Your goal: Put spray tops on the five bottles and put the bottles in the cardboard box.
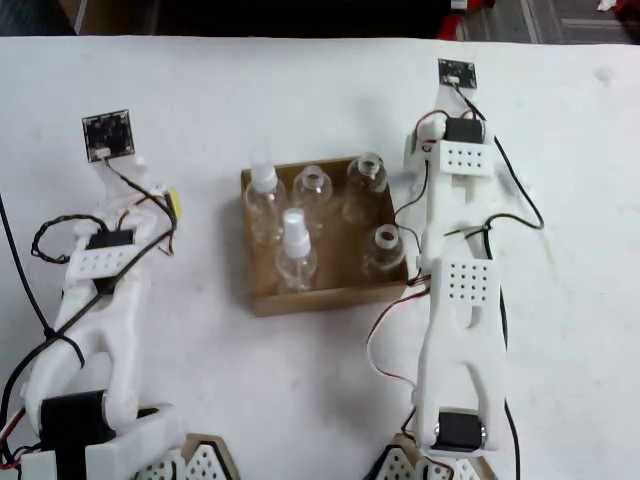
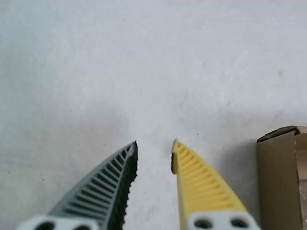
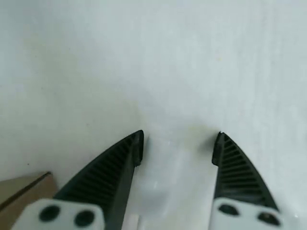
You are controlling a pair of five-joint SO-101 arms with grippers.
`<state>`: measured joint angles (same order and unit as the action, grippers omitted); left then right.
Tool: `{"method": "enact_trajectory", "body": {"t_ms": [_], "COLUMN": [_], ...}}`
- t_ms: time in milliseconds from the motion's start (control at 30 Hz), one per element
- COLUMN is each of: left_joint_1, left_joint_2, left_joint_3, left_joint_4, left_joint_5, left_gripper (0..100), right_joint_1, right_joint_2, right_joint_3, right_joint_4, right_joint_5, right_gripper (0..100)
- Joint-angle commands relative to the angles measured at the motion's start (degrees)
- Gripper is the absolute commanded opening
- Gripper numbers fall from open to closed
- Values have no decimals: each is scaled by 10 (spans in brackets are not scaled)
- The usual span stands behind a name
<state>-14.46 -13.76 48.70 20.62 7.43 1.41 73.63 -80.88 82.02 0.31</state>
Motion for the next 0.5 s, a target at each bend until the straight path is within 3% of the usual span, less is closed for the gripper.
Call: {"method": "enact_trajectory", "body": {"t_ms": [0,200,467], "left_joint_1": [4,4,-23], "left_joint_2": [-1,-1,-7], "left_joint_3": [-30,-30,-27], "left_joint_4": [-10,-10,-7], "left_joint_5": [-7,-7,36], "left_gripper": [116,116,113], "right_joint_1": [-7,-5,1], "right_joint_2": [-11,-12,-41], "right_joint_3": [-20,-20,-116], "right_joint_4": [21,19,65], "right_joint_5": [-4,-4,-4], "right_gripper": [199,9,16]}}
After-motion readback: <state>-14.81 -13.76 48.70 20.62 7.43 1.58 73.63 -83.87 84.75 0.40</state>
